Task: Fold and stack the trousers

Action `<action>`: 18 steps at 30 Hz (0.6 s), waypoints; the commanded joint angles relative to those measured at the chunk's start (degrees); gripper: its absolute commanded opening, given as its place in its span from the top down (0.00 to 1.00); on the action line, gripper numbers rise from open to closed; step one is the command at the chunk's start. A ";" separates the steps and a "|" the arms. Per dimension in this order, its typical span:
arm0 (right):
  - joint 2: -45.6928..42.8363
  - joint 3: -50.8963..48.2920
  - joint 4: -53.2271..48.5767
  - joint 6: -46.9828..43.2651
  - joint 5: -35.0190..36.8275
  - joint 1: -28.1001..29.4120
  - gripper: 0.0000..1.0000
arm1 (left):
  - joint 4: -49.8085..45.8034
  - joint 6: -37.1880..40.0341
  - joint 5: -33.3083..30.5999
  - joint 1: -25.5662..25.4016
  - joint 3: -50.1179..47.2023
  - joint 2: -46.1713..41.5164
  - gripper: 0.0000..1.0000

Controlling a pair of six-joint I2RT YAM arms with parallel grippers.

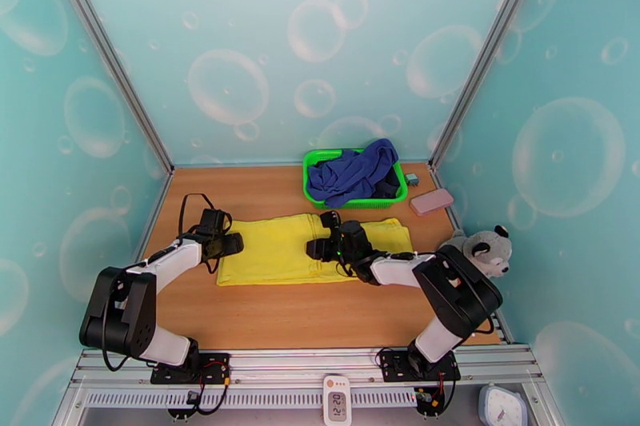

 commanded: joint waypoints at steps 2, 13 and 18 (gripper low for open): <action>0.93 1.66 -5.95 1.38 7.87 1.73 0.59 | -0.97 2.92 -0.88 0.38 0.45 2.42 0.30; 1.03 2.13 -10.00 -0.44 17.77 2.92 0.55 | 1.14 2.14 1.48 0.59 -0.96 3.54 0.33; 5.36 5.04 -10.93 -0.58 14.82 3.45 0.57 | 0.99 2.25 1.33 0.89 -1.29 2.76 0.34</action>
